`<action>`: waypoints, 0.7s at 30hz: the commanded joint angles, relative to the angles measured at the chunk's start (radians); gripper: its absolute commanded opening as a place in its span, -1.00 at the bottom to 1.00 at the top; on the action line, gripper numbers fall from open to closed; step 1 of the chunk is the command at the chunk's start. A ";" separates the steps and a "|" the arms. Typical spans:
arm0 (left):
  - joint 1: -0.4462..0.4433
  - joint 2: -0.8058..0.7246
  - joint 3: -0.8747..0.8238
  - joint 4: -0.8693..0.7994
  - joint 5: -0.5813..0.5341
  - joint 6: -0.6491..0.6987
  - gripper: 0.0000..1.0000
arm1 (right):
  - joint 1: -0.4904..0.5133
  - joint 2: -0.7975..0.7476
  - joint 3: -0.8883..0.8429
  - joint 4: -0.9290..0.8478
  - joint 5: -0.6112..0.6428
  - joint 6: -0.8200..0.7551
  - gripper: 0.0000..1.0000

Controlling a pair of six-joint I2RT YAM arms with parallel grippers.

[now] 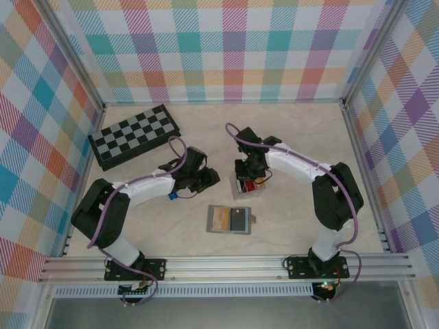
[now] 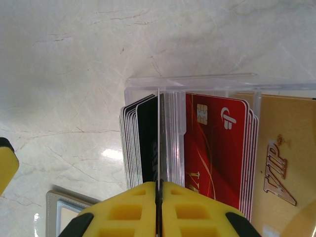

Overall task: Put the credit cards into the card holder
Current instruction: Pick up the credit card from the storage box.

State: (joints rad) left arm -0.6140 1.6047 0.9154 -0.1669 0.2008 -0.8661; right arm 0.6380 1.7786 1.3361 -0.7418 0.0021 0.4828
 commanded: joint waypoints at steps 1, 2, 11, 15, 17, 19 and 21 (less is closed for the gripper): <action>-0.012 0.011 0.027 -0.026 0.007 0.020 -0.19 | -0.004 -0.047 0.033 -0.022 0.016 -0.008 -0.83; -0.012 0.009 0.027 -0.028 0.007 0.021 -0.19 | -0.004 -0.054 0.038 -0.035 0.046 -0.011 -0.83; -0.012 -0.027 0.009 -0.049 -0.046 0.020 -0.19 | -0.005 -0.164 0.036 -0.048 0.104 -0.047 -0.90; -0.011 -0.050 -0.003 -0.055 -0.076 0.013 -0.19 | 0.004 -0.160 0.007 0.039 -0.055 -0.008 -0.89; -0.012 -0.057 -0.004 -0.057 -0.078 0.013 -0.19 | 0.012 -0.142 -0.003 0.063 -0.075 0.012 -0.89; -0.012 -0.061 -0.005 -0.061 -0.077 0.015 -0.19 | 0.017 -0.123 -0.011 0.072 -0.074 0.017 -0.89; -0.012 -0.067 -0.009 -0.062 -0.074 0.017 -0.19 | 0.023 -0.113 -0.019 0.068 -0.038 0.023 -0.89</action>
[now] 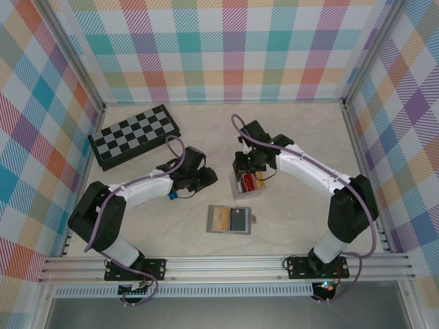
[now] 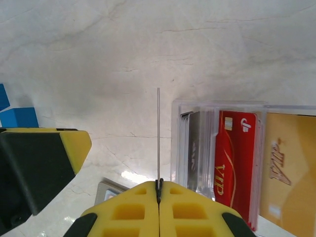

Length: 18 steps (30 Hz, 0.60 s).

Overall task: Put the credit cards into the card holder
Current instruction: Pick up the credit card from the storage box.

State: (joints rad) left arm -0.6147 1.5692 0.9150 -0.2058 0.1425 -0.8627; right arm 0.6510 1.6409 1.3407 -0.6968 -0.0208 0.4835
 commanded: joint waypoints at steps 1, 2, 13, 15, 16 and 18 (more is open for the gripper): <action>-0.011 -0.034 -0.011 -0.023 -0.013 0.015 -0.19 | 0.010 0.026 -0.031 0.023 -0.004 0.020 -0.88; -0.011 -0.037 -0.010 -0.023 -0.010 0.016 -0.19 | 0.010 0.027 -0.037 0.023 0.011 0.016 -0.88; -0.011 -0.046 -0.022 -0.016 0.028 0.022 -0.18 | 0.009 0.011 -0.072 -0.019 0.117 0.013 -0.85; -0.011 -0.050 -0.027 -0.019 0.030 0.028 -0.18 | 0.009 -0.005 -0.067 -0.033 0.131 0.011 -0.85; -0.011 -0.053 -0.030 -0.022 0.031 0.031 -0.18 | 0.009 -0.011 -0.065 -0.040 0.133 0.011 -0.85; -0.010 -0.059 -0.036 -0.024 0.040 0.034 -0.18 | 0.009 -0.032 -0.065 -0.042 0.105 0.006 -0.86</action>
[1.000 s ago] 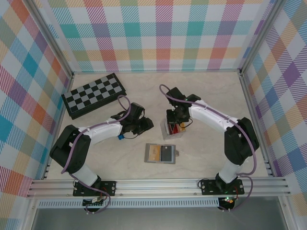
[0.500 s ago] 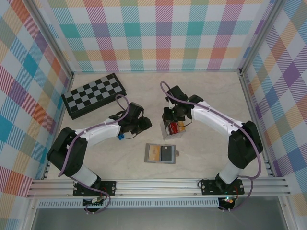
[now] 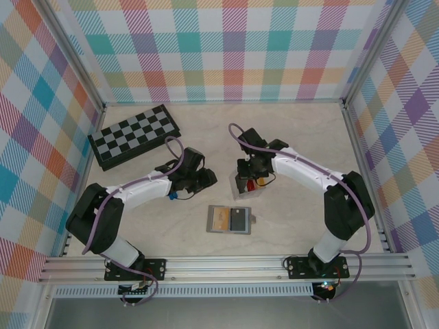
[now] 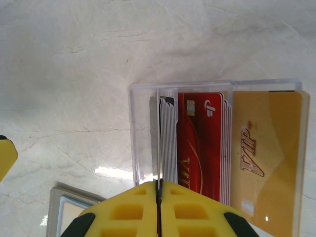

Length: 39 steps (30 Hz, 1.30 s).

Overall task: Put the credit cards into the card holder
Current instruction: Pick up the credit card from the storage box, then flip over the card slot in the card holder.

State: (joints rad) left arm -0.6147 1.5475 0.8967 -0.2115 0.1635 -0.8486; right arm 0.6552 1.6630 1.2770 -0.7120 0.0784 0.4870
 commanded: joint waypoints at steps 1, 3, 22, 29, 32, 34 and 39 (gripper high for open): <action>-0.011 -0.043 -0.023 -0.019 0.022 0.021 -0.17 | 0.005 -0.072 -0.012 -0.020 -0.013 0.004 -0.86; -0.011 -0.058 -0.036 -0.023 0.034 0.025 -0.16 | 0.004 -0.128 -0.056 -0.006 -0.038 0.026 -0.88; -0.050 -0.168 -0.232 -0.040 0.128 0.040 0.01 | 0.183 -0.408 -0.466 0.042 -0.106 0.316 -0.89; -0.072 -0.123 -0.230 -0.037 0.133 0.048 0.00 | 0.184 -0.395 -0.497 0.049 -0.096 0.318 -0.88; -0.080 -0.096 -0.226 -0.032 0.140 0.051 -0.01 | 0.184 -0.373 -0.501 0.052 -0.101 0.321 -0.89; -0.085 -0.080 -0.223 -0.031 0.141 0.055 -0.02 | 0.184 -0.363 -0.504 0.060 -0.106 0.320 -0.89; -0.092 -0.048 -0.226 -0.019 0.145 0.057 -0.06 | 0.184 -0.346 -0.516 0.059 -0.096 0.328 -0.88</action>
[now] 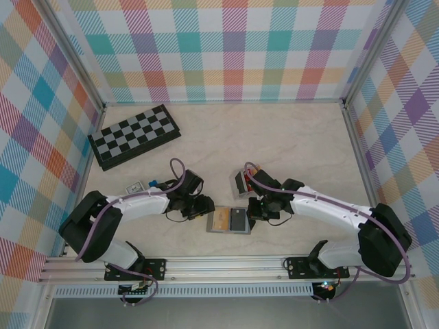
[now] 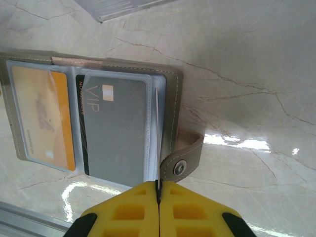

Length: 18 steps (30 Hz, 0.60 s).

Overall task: Put the credit cards into the card holder
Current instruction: Flip over the card slot in the card holder.

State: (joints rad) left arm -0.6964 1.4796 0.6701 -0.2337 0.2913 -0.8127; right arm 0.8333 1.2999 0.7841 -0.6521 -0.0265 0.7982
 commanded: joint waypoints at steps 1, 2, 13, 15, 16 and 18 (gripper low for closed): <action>-0.012 0.026 0.001 0.008 0.020 0.020 -0.07 | 0.006 0.021 -0.029 0.010 -0.002 0.016 -0.88; -0.014 0.032 0.002 0.011 0.022 0.021 -0.07 | 0.006 0.025 -0.035 0.024 -0.017 0.016 -0.88; -0.034 0.061 -0.001 0.030 0.016 0.010 -0.30 | 0.006 -0.044 -0.034 0.079 -0.044 0.024 -0.87; -0.036 0.063 0.000 0.031 0.013 0.009 -0.31 | 0.006 -0.071 -0.014 0.082 -0.064 0.014 -0.86; -0.036 0.064 0.002 0.033 0.014 0.009 -0.32 | 0.006 -0.082 -0.008 0.091 -0.079 0.012 -0.86; -0.038 0.066 0.005 0.035 0.014 0.005 -0.34 | 0.006 -0.090 0.005 0.117 -0.117 0.013 -0.85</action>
State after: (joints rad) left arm -0.7002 1.4979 0.6720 -0.2352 0.2798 -0.8066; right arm 0.8333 1.2346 0.7498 -0.5652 -0.0849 0.8082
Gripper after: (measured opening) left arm 0.333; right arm 0.074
